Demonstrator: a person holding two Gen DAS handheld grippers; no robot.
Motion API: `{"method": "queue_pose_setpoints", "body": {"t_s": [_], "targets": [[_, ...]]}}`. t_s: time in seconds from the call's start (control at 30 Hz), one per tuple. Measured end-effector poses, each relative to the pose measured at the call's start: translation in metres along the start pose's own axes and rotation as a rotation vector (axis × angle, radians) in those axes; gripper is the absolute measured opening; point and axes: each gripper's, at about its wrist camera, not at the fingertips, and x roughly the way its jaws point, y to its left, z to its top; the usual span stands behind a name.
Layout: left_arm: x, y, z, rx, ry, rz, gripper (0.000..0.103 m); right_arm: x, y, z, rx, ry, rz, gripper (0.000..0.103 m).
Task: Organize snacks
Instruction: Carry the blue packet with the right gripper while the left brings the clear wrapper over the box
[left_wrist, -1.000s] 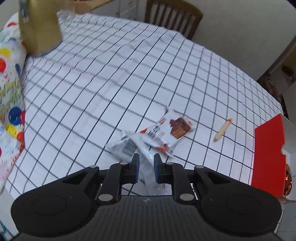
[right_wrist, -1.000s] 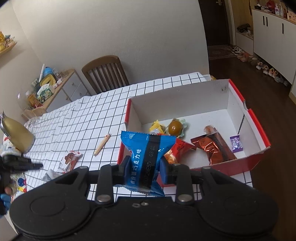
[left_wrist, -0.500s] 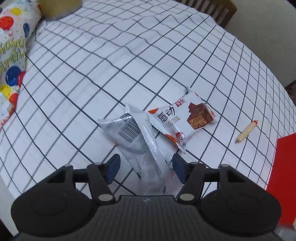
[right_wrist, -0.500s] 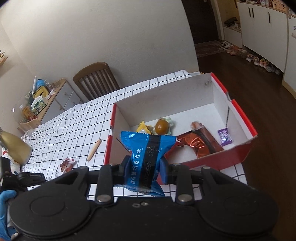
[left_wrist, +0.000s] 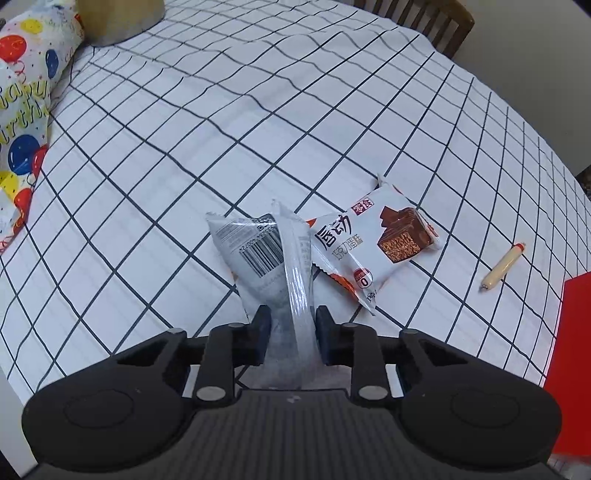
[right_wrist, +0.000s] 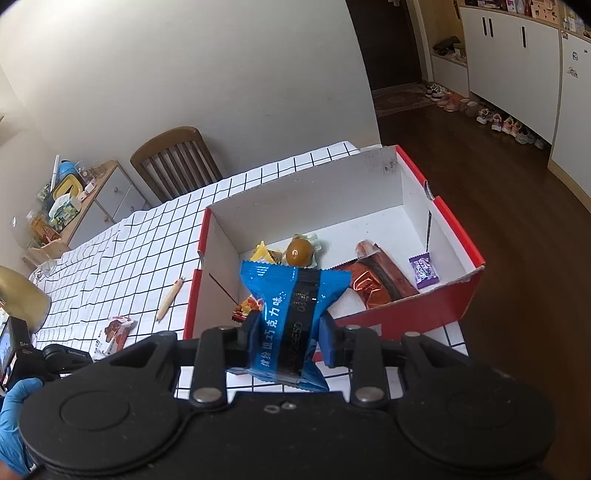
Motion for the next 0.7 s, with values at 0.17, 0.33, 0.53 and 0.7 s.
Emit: {"method": "queue_pose_setpoints", "body": {"t_s": [0.17, 0.33, 0.53, 0.7], "targets": [[-0.006, 0.016, -0.004, -0.021, -0.017, -0.059, 0.019, 0.001, -0.001, 0.001, -0.006, -0.002, -0.002, 0.030], [-0.018, 0.028, -0.011, -0.033, -0.021, -0.079, 0.018, 0.002, -0.004, 0.002, -0.012, -0.001, -0.002, 0.030], [-0.044, 0.026, -0.023, -0.028, -0.005, -0.172, 0.018, 0.003, -0.007, 0.006, -0.020, 0.000, 0.009, 0.030], [-0.075, 0.009, -0.033, 0.023, -0.030, -0.228, 0.018, 0.003, -0.012, 0.010, -0.029, 0.003, 0.022, 0.030]]}}
